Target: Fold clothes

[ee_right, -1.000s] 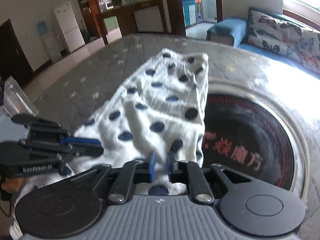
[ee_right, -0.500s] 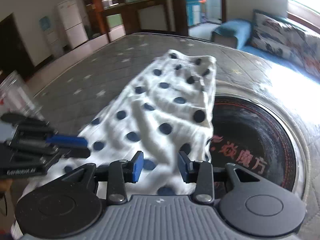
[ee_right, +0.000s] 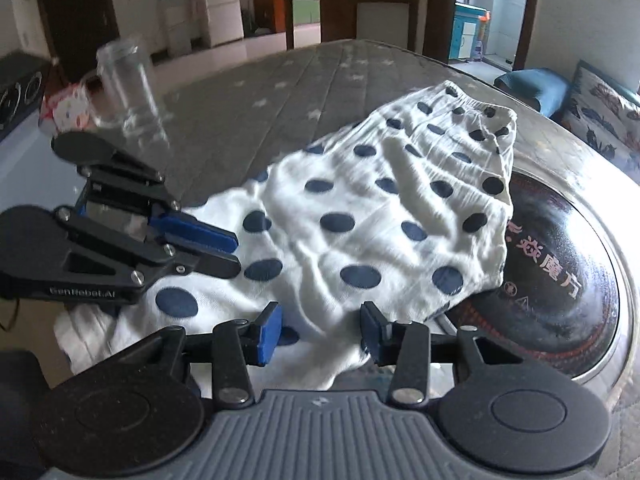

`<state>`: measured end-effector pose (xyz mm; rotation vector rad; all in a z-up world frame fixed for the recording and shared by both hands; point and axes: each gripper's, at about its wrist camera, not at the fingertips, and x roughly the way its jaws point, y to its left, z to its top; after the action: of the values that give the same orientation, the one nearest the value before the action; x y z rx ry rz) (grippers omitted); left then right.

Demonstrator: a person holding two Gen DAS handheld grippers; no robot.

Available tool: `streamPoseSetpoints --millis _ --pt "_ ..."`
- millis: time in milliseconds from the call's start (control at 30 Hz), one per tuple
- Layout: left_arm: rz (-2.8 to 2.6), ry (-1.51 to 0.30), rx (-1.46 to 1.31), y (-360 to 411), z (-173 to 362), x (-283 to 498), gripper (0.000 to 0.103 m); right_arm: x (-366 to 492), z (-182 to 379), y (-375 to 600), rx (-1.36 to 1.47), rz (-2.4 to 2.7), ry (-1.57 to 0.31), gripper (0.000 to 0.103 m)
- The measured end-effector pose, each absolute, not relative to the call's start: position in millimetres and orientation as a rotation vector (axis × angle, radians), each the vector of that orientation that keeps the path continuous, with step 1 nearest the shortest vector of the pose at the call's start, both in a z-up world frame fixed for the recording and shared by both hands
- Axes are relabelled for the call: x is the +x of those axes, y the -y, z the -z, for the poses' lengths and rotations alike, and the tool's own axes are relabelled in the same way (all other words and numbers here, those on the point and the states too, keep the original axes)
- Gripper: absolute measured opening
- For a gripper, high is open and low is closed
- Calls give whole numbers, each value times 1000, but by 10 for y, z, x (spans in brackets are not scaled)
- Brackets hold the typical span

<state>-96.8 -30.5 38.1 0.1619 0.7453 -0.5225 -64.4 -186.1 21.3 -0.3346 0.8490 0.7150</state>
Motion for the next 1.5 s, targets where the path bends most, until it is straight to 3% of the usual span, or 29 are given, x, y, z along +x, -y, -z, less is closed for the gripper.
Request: streamPoseSetpoints --millis 233,567,667,1500 --pt "517 -696 136 212 -501 -1075 16 -779 -419 1784 -337 -730 -780 47" --pt "513 -712 137 146 -423 -1239 16 -979 -288 1634 -385 -760 -803 49" --pt "509 -685 125 120 -500 -1305 24 -1042 -388 1666 -377 -769 -780 51" --pt "534 -679 179 147 -498 -1835 27 -1547 -385 1737 -415 -795 -768 55"
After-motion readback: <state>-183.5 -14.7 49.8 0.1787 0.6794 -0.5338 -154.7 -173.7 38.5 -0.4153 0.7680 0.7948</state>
